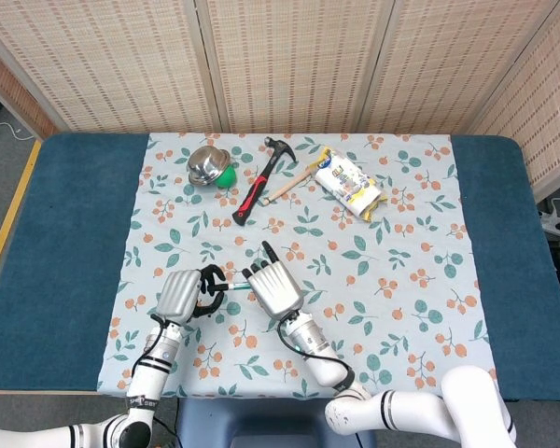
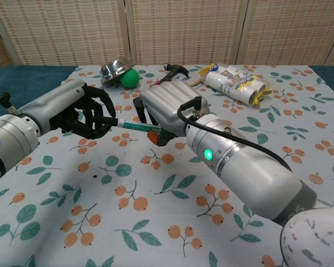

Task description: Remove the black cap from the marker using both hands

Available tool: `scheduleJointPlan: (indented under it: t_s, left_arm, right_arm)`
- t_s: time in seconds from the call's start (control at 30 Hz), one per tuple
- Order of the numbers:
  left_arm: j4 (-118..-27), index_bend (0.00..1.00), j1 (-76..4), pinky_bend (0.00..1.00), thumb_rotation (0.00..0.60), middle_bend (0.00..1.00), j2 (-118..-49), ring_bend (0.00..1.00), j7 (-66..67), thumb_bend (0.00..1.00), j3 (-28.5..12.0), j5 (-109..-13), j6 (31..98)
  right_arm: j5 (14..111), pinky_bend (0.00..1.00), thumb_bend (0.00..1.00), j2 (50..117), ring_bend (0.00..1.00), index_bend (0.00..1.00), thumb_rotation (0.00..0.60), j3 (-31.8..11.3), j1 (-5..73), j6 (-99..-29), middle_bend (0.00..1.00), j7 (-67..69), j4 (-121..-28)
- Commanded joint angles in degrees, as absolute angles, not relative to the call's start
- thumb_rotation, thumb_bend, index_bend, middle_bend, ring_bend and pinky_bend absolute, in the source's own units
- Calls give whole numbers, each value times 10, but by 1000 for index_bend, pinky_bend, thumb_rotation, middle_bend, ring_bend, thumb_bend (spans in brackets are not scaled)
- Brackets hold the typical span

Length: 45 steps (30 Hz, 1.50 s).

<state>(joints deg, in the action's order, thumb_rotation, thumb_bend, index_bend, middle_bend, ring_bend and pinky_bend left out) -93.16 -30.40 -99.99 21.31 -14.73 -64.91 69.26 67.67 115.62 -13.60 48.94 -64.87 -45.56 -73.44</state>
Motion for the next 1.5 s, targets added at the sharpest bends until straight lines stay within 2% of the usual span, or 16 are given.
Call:
scheduleJointPlan:
  t_s: [0.03, 0.33, 0.57, 0.73, 0.9, 1.17, 1.33, 1.5]
  left_arm:
    - [-930, 460, -304, 848, 600, 630, -1002, 574, 206, 373, -143, -652, 694]
    - [-927, 465, -306, 850, 600, 634, -1003, 575, 198, 376, -140, -646, 696]
    - [-923, 383, -308, 851, 600, 627, -1001, 575, 187, 378, -141, -642, 692]
    - [-917, 375, -313, 853, 600, 622, -994, 575, 180, 390, -133, -653, 682]
    - [-918, 412, -314, 862, 600, 628, -989, 580, 152, 390, -131, -659, 671]
    - [-930, 508, -315, 881, 600, 705, -984, 602, 112, 379, -136, -637, 648]
    - [-924, 472, -315, 880, 600, 700, -988, 605, 97, 379, -135, -642, 649]
    - [-915, 491, -314, 882, 600, 718, -993, 611, 76, 378, -137, -642, 649]
  right_arm:
    - [676, 123, 394, 1157, 545, 892, 600, -136, 489, -649, 823, -458, -736]
    - [669, 123, 394, 1159, 545, 892, 600, -138, 487, -647, 824, -470, -736]
    - [663, 124, 395, 1160, 545, 892, 600, -137, 485, -643, 824, -475, -732]
    - [666, 123, 395, 1163, 545, 892, 600, -137, 486, -641, 823, -473, -728]
    - [665, 123, 396, 1165, 545, 892, 600, -139, 487, -640, 823, -471, -725]
    - [666, 123, 395, 1166, 545, 892, 600, -136, 485, -640, 824, -472, -721]
    - [664, 123, 396, 1167, 545, 893, 600, -134, 484, -639, 824, -477, -719]
    - [664, 123, 397, 1169, 545, 896, 600, -133, 482, -638, 824, -475, -715]
